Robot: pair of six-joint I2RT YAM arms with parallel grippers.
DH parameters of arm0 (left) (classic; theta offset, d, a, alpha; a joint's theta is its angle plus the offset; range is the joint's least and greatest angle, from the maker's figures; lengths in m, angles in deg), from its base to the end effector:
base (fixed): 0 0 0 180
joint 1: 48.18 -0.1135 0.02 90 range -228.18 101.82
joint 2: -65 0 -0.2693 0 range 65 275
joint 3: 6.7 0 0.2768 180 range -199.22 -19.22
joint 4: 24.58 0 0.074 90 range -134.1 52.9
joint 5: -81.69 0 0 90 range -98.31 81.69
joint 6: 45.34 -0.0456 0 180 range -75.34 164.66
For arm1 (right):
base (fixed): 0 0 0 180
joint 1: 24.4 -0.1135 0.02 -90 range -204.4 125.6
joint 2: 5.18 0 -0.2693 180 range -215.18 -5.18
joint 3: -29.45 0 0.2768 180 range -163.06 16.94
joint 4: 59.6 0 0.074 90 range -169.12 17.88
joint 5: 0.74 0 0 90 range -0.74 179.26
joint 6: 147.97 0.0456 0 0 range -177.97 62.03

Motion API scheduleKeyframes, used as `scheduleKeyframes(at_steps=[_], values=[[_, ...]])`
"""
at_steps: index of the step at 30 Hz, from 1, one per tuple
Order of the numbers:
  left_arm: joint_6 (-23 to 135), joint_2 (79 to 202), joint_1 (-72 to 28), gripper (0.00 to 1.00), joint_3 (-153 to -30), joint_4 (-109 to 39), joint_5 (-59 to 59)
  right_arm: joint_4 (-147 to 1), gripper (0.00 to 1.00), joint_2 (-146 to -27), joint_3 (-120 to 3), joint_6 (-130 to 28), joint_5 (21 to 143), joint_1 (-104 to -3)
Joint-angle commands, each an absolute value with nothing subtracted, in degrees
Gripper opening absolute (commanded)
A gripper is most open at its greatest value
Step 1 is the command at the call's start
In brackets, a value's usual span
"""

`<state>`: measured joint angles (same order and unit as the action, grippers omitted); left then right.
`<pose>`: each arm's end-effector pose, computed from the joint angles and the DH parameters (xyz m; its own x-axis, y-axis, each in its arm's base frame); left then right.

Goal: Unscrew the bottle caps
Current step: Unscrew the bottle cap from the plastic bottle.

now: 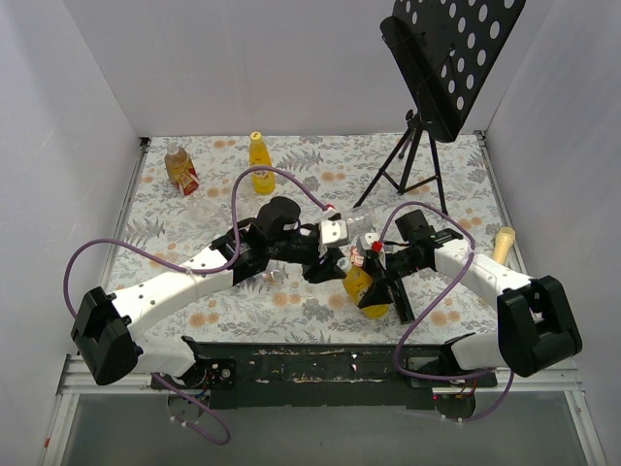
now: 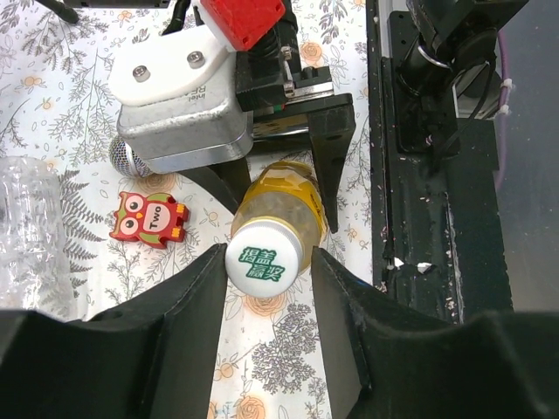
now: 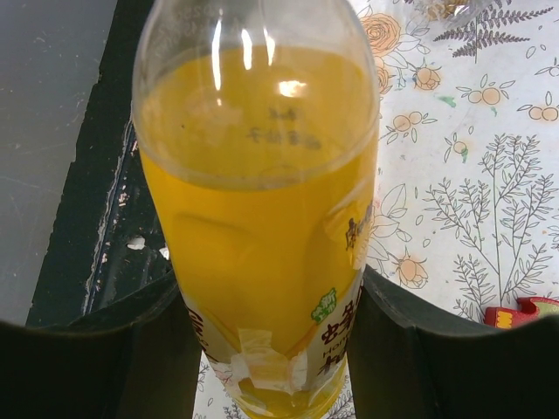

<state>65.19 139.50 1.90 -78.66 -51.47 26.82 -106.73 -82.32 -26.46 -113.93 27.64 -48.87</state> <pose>0.1862 -0.2634 0.3061 -0.6280 0.3037 -0.7165 0.7780 0.2637 -0.5702 0.2140 0.1415 0.1869 -0.0657 -0.4627 -0.8841 -0.9766 -0.1521 0.1522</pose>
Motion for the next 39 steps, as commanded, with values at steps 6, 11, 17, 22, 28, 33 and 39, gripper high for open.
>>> scheduleKeyframes(at_steps=[6, 11, 17, 22, 28, 33, 39], values=[[68.38, 137.95, 1.83, 0.48, -80.83, -48.88, 27.81, -107.02, 0.18, -82.69, -29.38, -114.66, 23.52, -49.01], [70.14, 138.66, 1.83, 0.19, -81.35, -49.31, 27.99, -107.10, 0.18, -82.87, -29.47, -114.66, 23.69, -49.19], [83.55, 139.27, 1.83, 0.00, -83.37, -50.72, 23.60, -107.02, 0.18, -83.14, -29.47, -114.48, 24.57, -49.27], [114.46, 139.53, 1.83, 0.00, -85.83, -55.81, 13.32, -105.53, 0.17, -83.13, -29.30, -112.90, 25.71, -49.27], [139.40, 142.61, 4.54, 0.00, -88.38, -60.56, 11.39, -104.73, 0.16, -83.84, -29.21, -111.67, 25.89, -49.45], [133.01, 143.49, 5.34, 0.00, -92.43, -64.96, 1.99, -104.12, 0.16, -83.22, -28.77, -111.32, 26.94, -49.45], [124.83, 140.51, 5.34, 0.53, -91.38, -64.79, -2.77, -104.11, 0.16, -83.66, -28.85, -111.05, 26.77, -49.45]])
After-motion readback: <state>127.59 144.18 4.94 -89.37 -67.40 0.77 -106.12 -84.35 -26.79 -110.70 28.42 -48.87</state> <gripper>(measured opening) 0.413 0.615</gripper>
